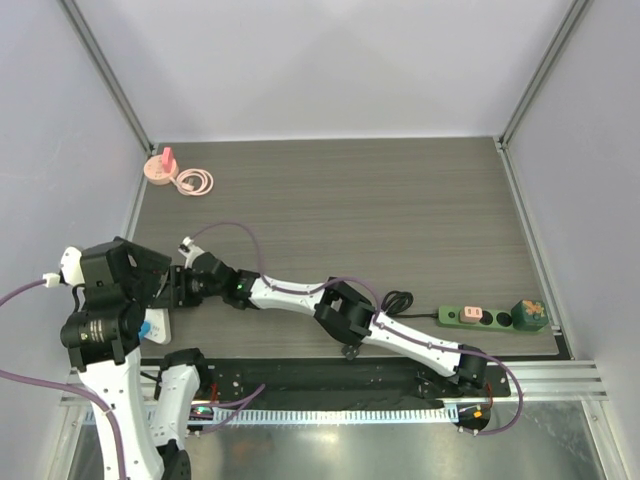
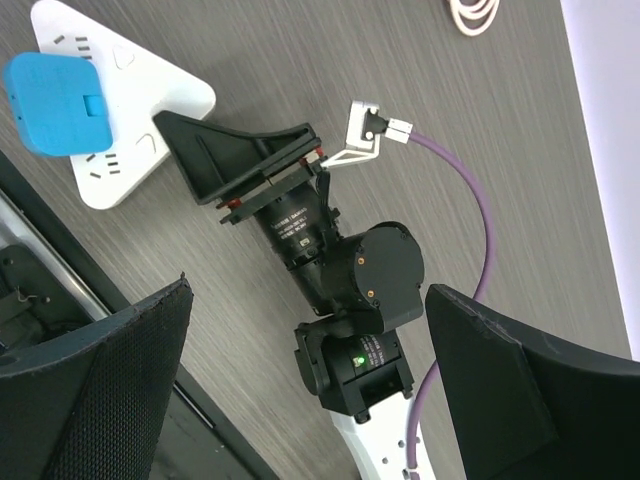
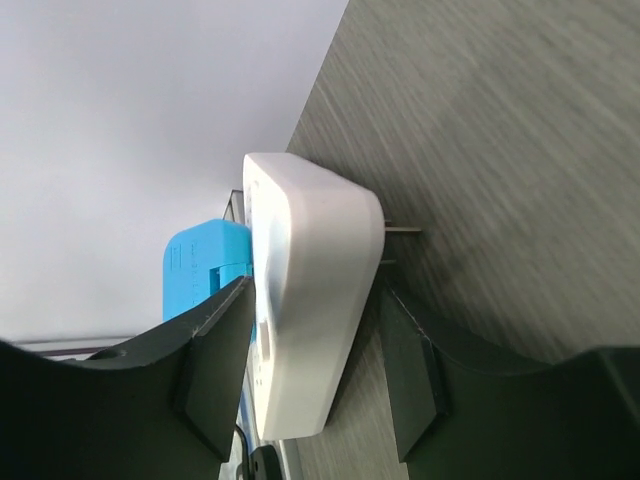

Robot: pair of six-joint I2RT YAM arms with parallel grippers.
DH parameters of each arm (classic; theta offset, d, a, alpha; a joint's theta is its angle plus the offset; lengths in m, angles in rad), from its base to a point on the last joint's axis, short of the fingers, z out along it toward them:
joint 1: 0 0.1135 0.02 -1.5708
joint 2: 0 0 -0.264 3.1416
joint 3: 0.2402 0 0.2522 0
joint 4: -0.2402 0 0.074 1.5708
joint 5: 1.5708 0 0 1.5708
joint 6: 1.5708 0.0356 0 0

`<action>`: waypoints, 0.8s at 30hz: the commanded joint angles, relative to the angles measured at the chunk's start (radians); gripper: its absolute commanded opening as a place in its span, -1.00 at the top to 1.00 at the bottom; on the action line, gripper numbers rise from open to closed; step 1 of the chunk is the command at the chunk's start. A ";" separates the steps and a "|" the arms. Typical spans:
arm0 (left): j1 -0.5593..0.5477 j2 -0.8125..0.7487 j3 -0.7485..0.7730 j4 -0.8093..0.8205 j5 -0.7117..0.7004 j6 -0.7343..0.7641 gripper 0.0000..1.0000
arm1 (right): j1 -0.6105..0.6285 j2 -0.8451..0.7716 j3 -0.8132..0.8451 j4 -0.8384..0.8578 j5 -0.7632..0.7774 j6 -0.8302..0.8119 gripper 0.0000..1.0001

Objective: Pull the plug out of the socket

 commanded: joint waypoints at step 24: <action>-0.002 0.061 -0.171 0.089 -0.043 0.185 -0.86 | -0.111 -0.144 -0.339 0.302 -0.031 -0.044 0.97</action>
